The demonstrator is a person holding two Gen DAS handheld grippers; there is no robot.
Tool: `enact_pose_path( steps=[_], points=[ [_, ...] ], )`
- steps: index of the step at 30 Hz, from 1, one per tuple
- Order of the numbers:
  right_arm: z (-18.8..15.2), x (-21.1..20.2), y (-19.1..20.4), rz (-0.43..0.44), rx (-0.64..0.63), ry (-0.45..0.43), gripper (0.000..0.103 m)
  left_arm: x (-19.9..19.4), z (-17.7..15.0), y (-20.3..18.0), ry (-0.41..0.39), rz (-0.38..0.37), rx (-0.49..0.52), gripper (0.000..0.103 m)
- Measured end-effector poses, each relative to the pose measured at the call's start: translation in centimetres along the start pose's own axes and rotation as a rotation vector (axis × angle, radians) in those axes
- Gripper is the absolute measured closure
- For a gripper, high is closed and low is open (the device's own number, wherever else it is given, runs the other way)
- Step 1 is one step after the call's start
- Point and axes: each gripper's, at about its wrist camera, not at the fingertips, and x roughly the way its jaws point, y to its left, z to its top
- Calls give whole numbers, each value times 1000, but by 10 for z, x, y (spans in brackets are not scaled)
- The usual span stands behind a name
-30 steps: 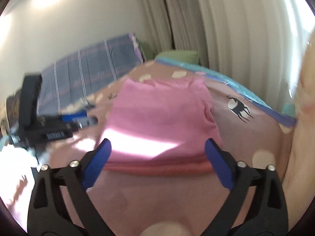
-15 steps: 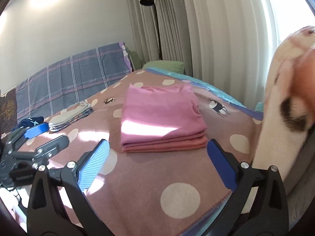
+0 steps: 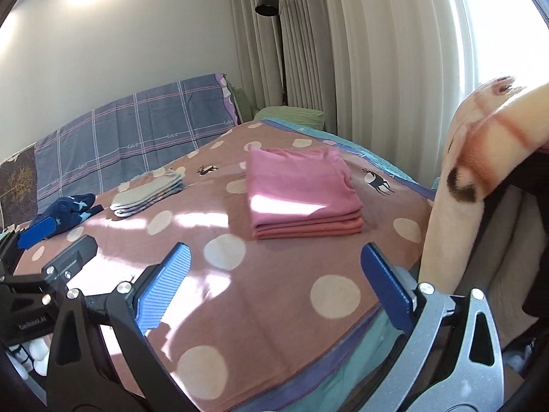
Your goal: Fold small clothes
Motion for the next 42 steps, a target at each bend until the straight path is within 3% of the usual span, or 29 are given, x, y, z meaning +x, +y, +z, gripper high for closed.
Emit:
enact_pose_path(
  steps=[15, 42],
  points=[
    [-24, -47, 41, 29, -13, 14, 2, -50, -32, 22, 29, 26, -15, 1],
    [-29, -52, 47, 59, -9, 39, 2, -50, -36, 24, 61, 42, -27, 1]
  ],
)
